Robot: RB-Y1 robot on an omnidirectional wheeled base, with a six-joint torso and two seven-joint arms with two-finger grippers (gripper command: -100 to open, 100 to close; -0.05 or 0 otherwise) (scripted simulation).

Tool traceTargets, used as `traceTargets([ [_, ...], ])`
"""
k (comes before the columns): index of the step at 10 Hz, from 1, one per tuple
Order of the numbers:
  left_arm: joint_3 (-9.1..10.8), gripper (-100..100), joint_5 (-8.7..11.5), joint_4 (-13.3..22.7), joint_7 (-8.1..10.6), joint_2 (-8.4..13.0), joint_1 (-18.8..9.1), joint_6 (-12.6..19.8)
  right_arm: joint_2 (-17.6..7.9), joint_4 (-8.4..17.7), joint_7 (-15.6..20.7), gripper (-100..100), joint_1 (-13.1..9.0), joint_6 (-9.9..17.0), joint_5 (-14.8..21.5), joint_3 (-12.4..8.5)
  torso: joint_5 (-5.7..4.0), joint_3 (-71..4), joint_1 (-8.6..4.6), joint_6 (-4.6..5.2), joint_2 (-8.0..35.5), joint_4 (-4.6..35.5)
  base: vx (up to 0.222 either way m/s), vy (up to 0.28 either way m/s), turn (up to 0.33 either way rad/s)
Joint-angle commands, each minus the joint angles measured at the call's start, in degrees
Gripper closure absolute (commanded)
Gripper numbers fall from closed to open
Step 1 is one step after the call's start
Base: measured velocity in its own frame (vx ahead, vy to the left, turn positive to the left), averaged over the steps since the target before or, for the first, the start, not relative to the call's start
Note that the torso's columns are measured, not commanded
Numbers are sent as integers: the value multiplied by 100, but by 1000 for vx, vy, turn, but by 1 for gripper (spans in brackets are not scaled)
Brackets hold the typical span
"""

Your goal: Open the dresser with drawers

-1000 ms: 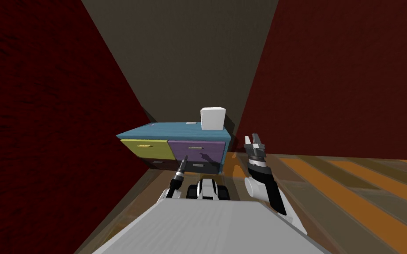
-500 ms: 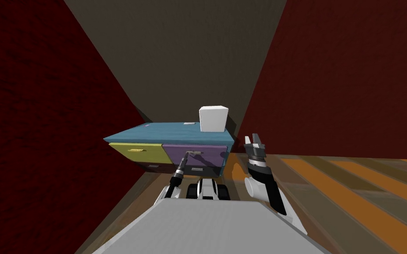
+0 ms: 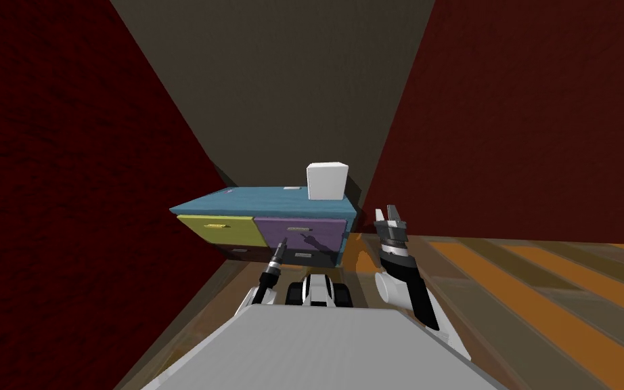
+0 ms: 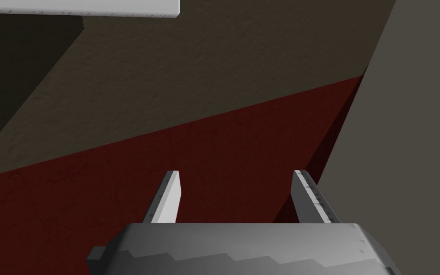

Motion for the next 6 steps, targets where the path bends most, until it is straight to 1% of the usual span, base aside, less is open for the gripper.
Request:
traceTargets([
  [1, -18, 100, -5, -51, 8, 9, 45, 9, 0, 0, 0, 0, 0, 0, 0, 0, 1, -11, 4, 0, -18, -5, -90, 3, 2],
  [2, 7, -100, 20, 44, 13, -36, -27, 20, 0, 0, 0, 0, 2, 0, 0, 0, 2, -34, 7, 0, -59, -15, 64, -28, -16],
  [5, 41, -100, 50, 164, 16, -58, -122, 32, 0, -1, 0, 0, 6, -1, 0, -1, 0, -38, 0, -1, -59, -17, 145, -48, -8],
  [6, 32, -100, 42, 127, 16, -56, -94, 31, 0, -1, 0, 0, 6, -1, 0, 0, -1, -22, -1, 0, -35, -10, 81, -32, 1],
])
